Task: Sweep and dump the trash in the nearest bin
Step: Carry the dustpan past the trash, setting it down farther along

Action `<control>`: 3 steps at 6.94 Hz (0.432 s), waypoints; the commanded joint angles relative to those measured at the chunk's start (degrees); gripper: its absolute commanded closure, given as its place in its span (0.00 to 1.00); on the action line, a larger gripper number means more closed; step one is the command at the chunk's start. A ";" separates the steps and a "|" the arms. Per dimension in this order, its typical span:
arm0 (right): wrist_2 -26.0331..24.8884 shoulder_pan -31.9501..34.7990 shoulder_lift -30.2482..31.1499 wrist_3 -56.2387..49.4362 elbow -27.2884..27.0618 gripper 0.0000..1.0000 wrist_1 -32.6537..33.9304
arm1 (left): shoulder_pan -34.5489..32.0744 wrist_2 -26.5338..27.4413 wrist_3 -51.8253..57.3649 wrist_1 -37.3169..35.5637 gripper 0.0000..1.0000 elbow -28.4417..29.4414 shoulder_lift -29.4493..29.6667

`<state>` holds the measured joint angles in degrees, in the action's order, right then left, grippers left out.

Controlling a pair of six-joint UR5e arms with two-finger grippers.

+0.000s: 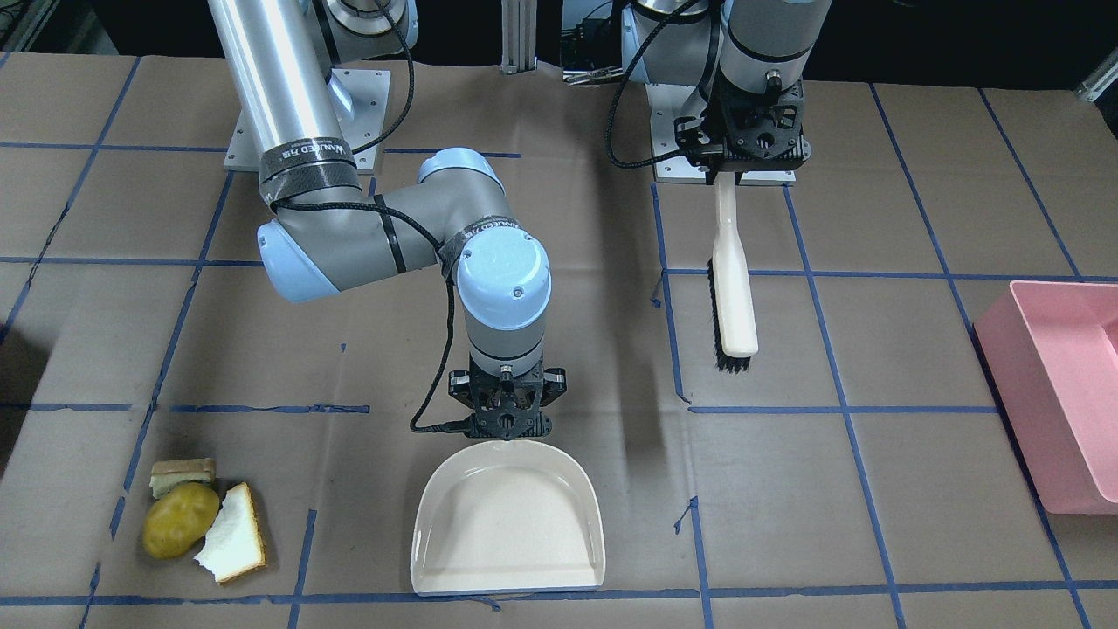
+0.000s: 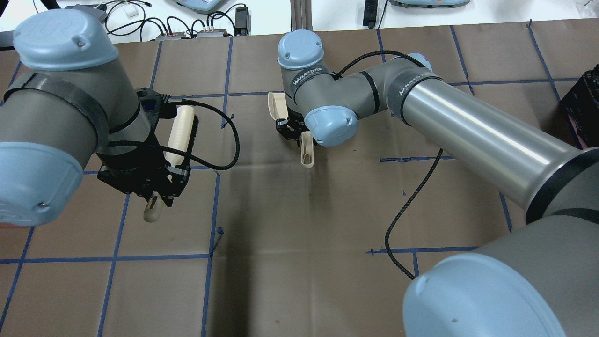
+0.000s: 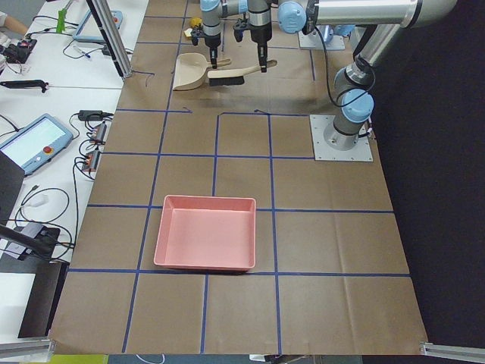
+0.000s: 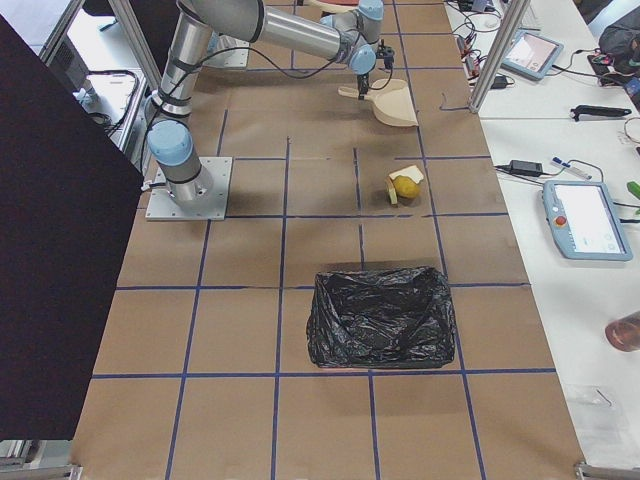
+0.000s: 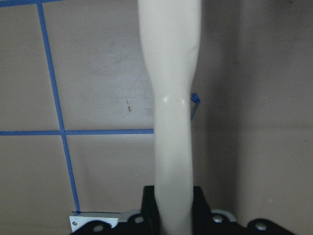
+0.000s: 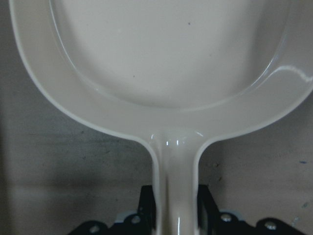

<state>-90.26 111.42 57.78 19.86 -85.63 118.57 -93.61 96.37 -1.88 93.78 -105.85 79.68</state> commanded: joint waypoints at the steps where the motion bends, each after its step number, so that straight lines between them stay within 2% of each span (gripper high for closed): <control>1: 0.00 -1.11 0.66 -0.09 0.38 0.96 -0.17 | 0.01 0.04 -0.06 0.00 1.00 -0.06 0.04; 3: 0.09 -3.83 3.02 -0.44 1.34 0.97 -1.14 | 0.09 -1.88 -0.14 0.00 1.00 -0.06 0.30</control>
<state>-90.24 109.00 59.29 19.62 -84.96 118.01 -93.58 95.52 -1.95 93.78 -105.90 79.89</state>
